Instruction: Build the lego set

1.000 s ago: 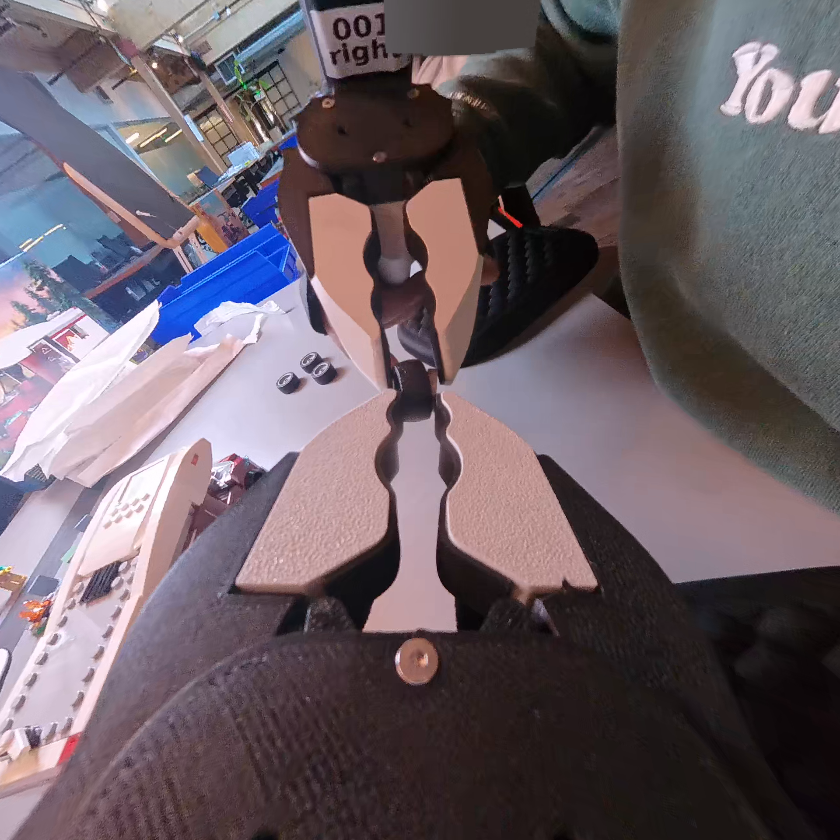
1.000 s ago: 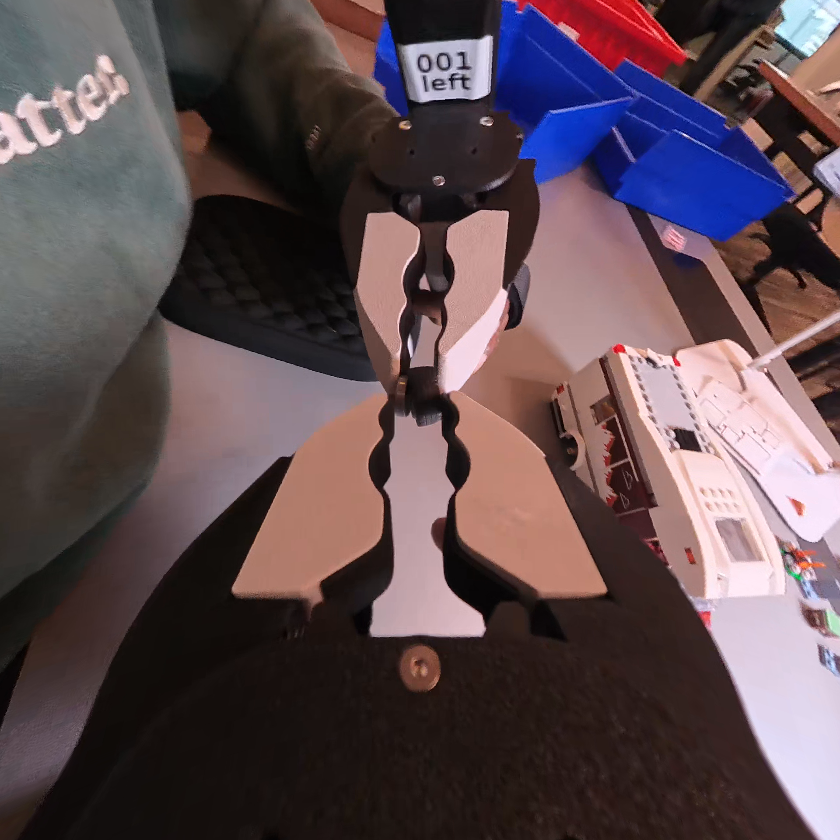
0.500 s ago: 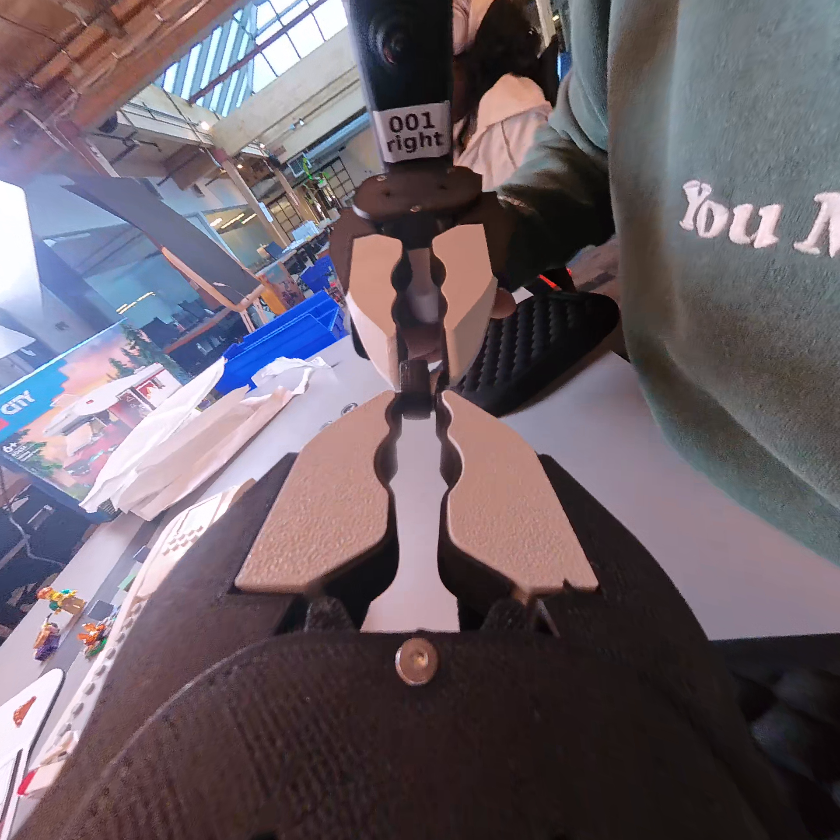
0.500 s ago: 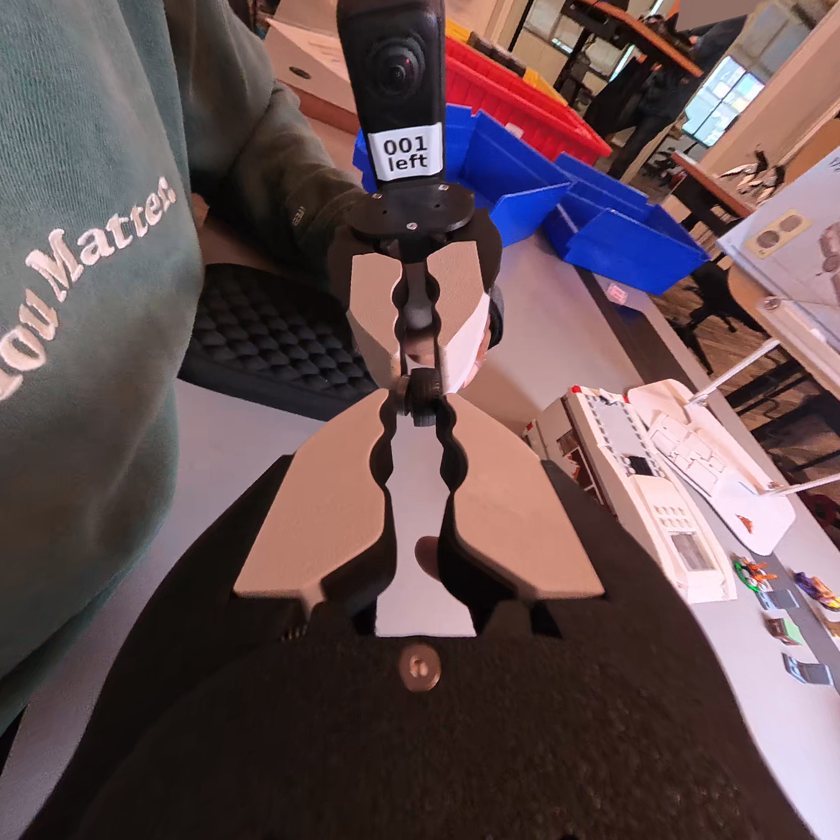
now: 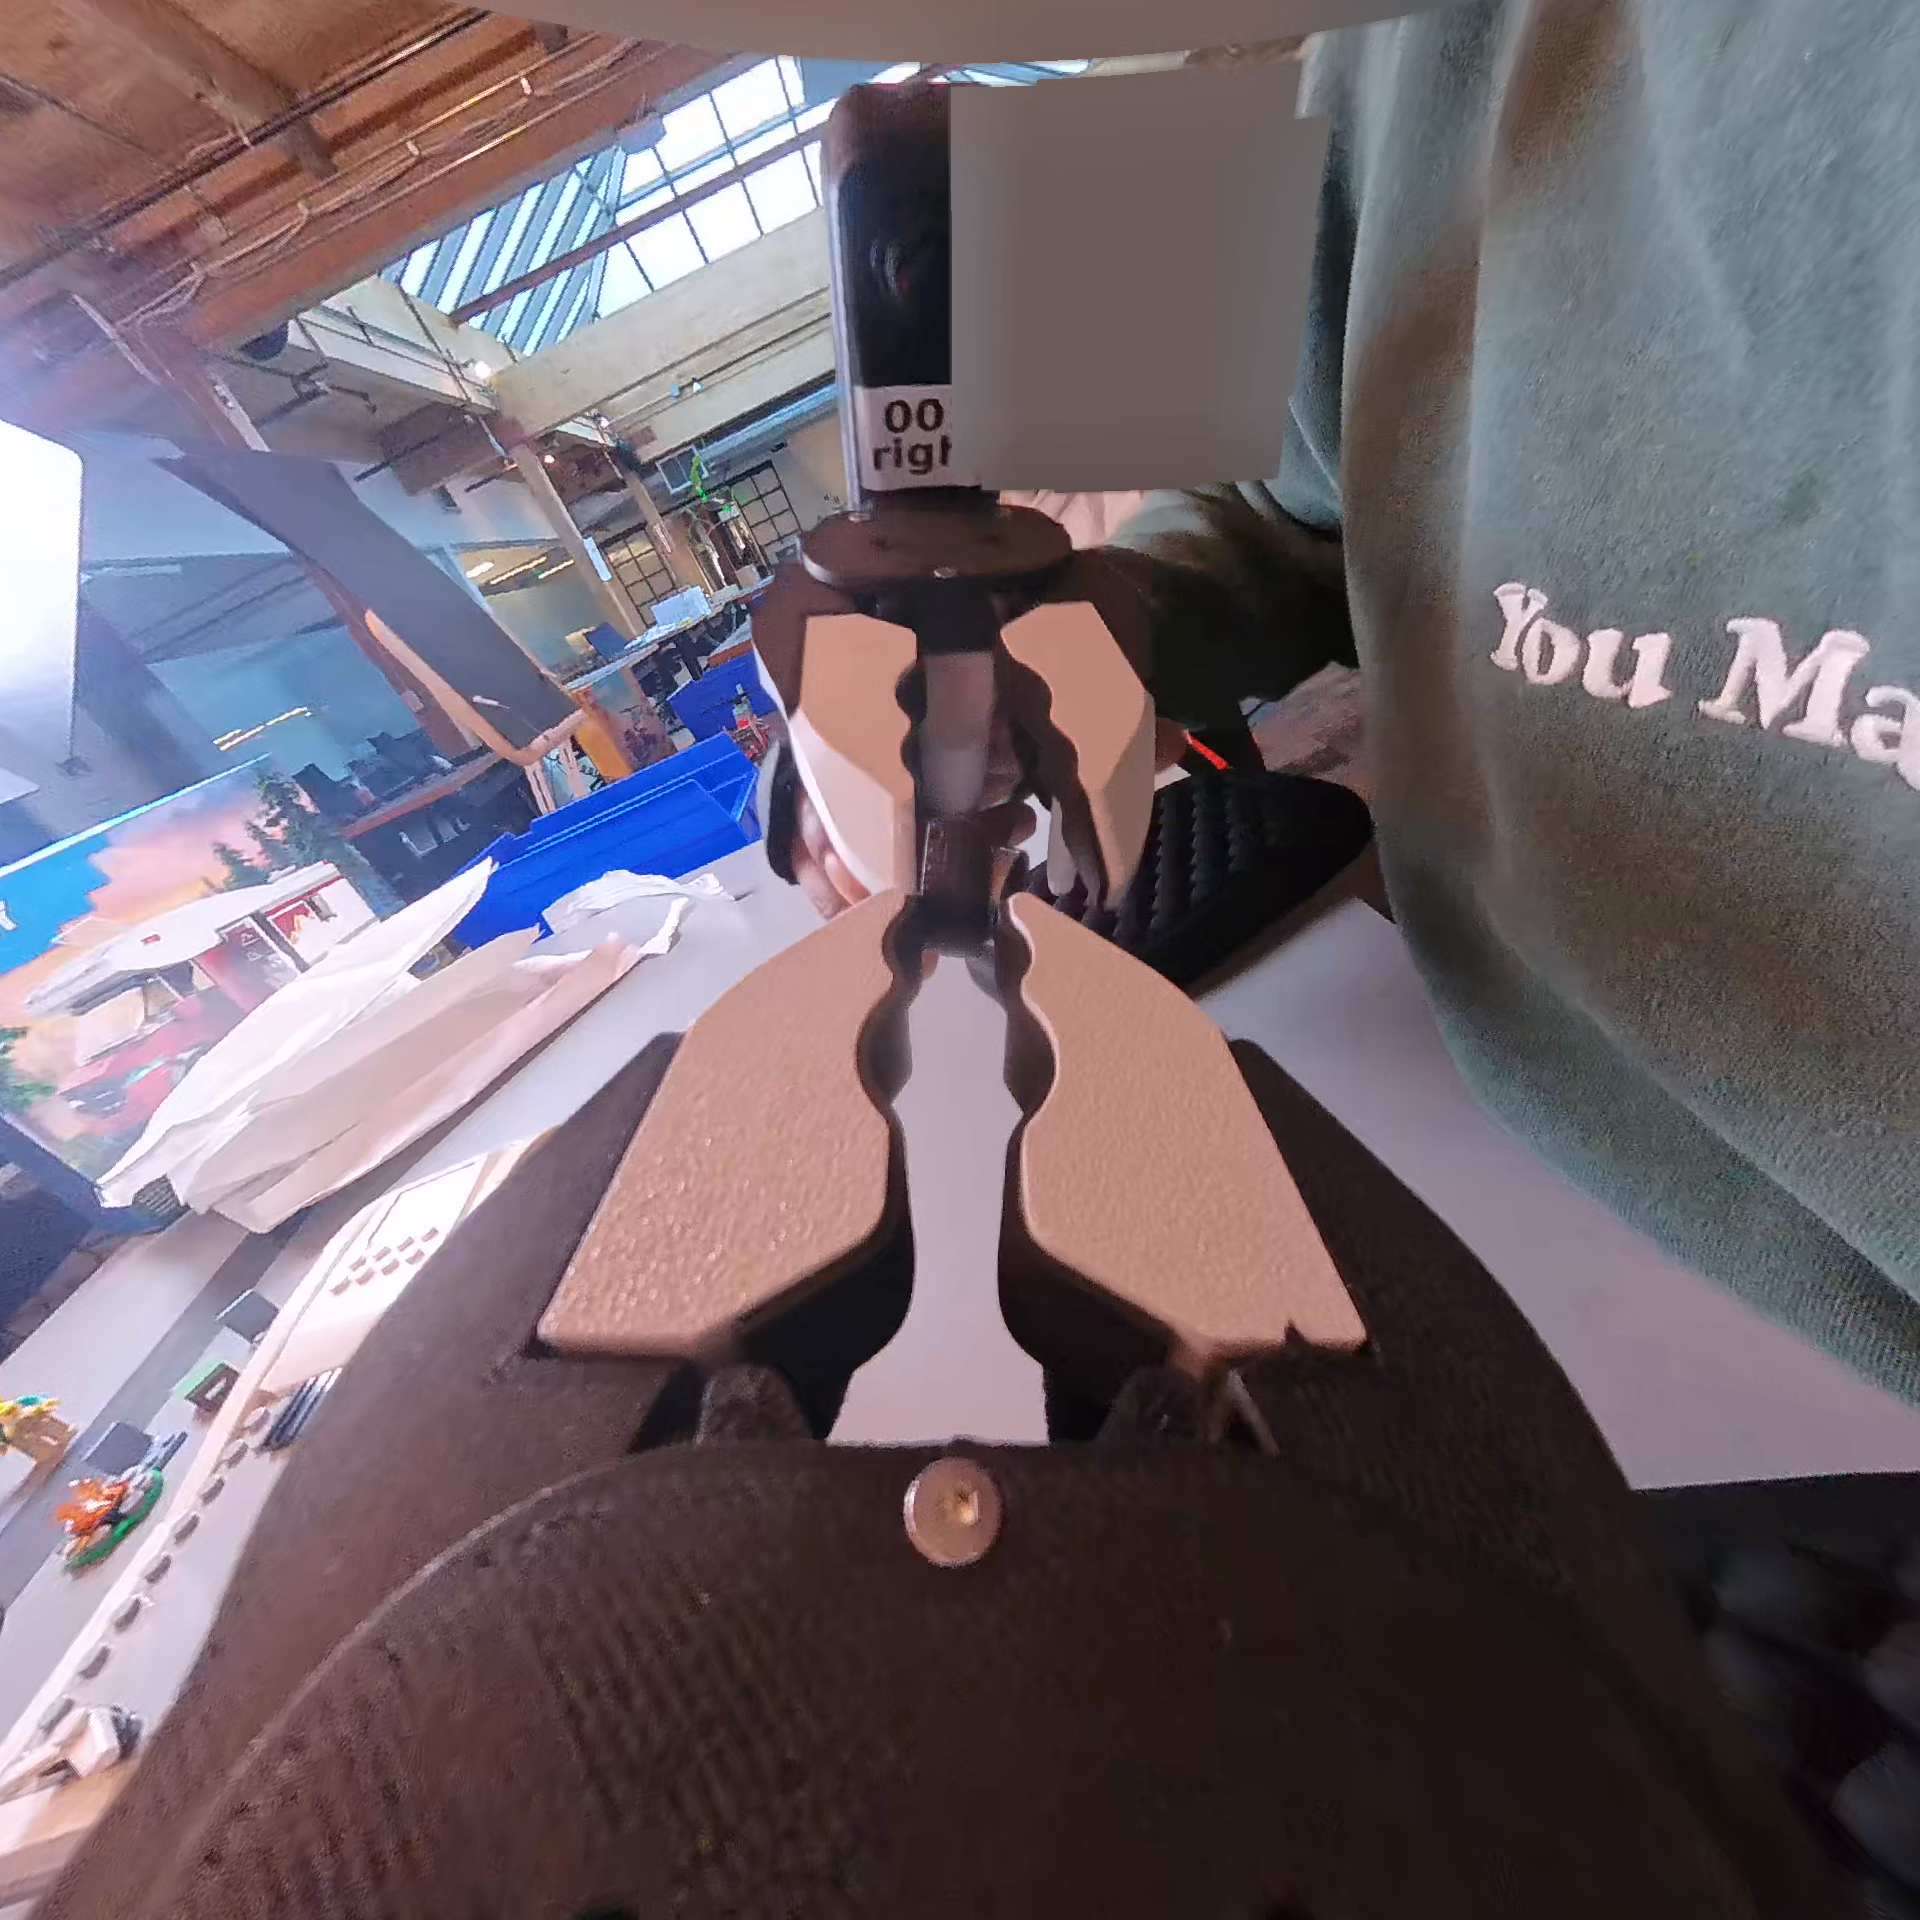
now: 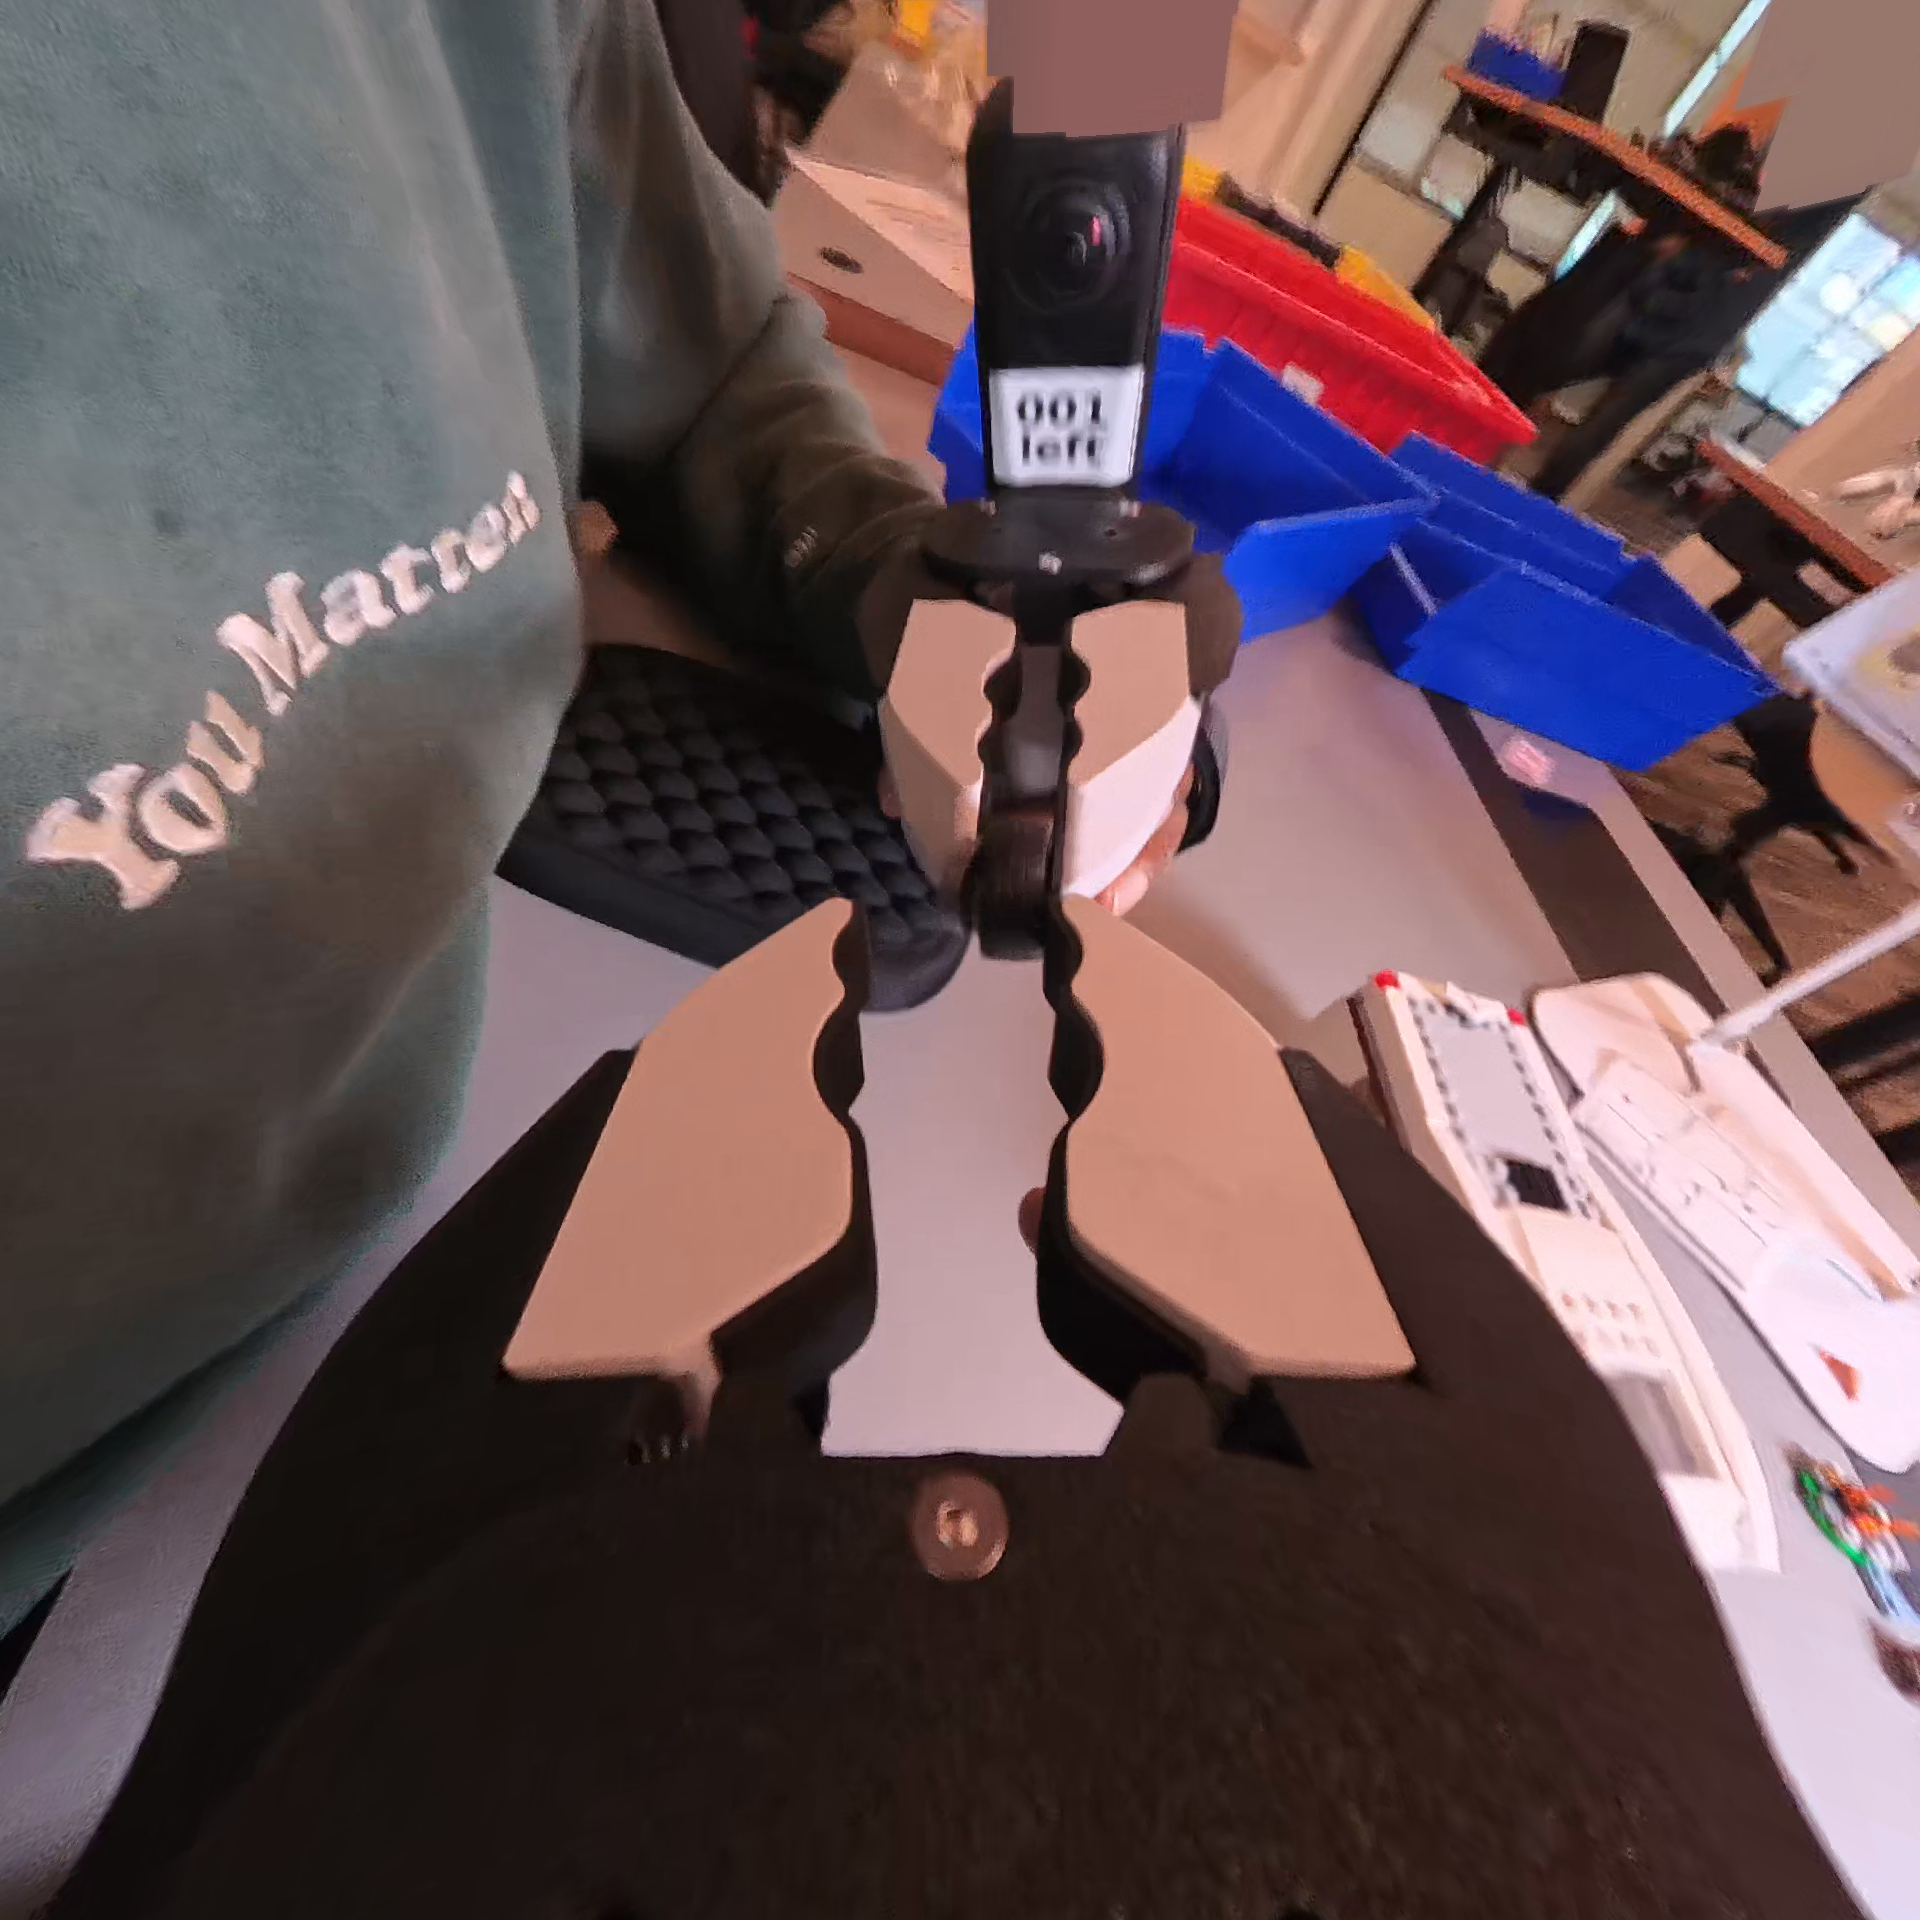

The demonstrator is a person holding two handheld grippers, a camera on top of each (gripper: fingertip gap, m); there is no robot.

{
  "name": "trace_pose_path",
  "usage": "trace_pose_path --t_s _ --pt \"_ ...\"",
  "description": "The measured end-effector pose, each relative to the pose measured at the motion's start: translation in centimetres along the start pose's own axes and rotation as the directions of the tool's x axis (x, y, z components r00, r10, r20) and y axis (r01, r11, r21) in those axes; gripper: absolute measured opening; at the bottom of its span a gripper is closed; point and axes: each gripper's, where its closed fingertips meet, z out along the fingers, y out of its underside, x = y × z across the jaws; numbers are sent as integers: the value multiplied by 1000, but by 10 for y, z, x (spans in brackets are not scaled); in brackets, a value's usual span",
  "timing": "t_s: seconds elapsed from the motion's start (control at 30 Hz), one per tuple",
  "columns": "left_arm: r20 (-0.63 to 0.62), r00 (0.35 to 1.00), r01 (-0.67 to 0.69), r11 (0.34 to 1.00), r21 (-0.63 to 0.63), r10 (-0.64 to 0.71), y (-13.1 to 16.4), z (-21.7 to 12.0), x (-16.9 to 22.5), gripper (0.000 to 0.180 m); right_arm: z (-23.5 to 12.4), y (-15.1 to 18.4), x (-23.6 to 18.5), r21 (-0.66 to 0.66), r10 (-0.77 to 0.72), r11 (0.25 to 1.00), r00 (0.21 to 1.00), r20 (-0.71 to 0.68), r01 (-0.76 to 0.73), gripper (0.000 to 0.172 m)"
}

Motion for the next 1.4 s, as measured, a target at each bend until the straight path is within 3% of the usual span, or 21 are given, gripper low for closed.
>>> trace_pose_path --t_s 0.1,0.2,0.4,1.0,1.2,1.4 --pt "-19 1000 0 1000 4 0 -2 1 3 13 -1 -2 2 -5 -39 999 999 22 39 17" --pt "-8 1000 11 1000 23 -11 -3 2 3 13 -3 -3 3 5 -19 1000 999 40 19 17" --pt "61 998 21 999 50 -24 -8 0 -8 14 -5 -5 14 68 67 996 996 -54 -63 16" --pt "247 969 -4 998 60 -11 -17 -7 -30 17 -4 -13 35 157 164 979 953 -254 -127 14" --pt "40 990 135 991 -5 -135 -1 -5 -17 22 1 1 17 95 200 977 977 -68 -193 14" --pt "-76 990 112 989 -101 -120 10 -2 1 16 4 9 5 5 219 975 971 90 -221 14"
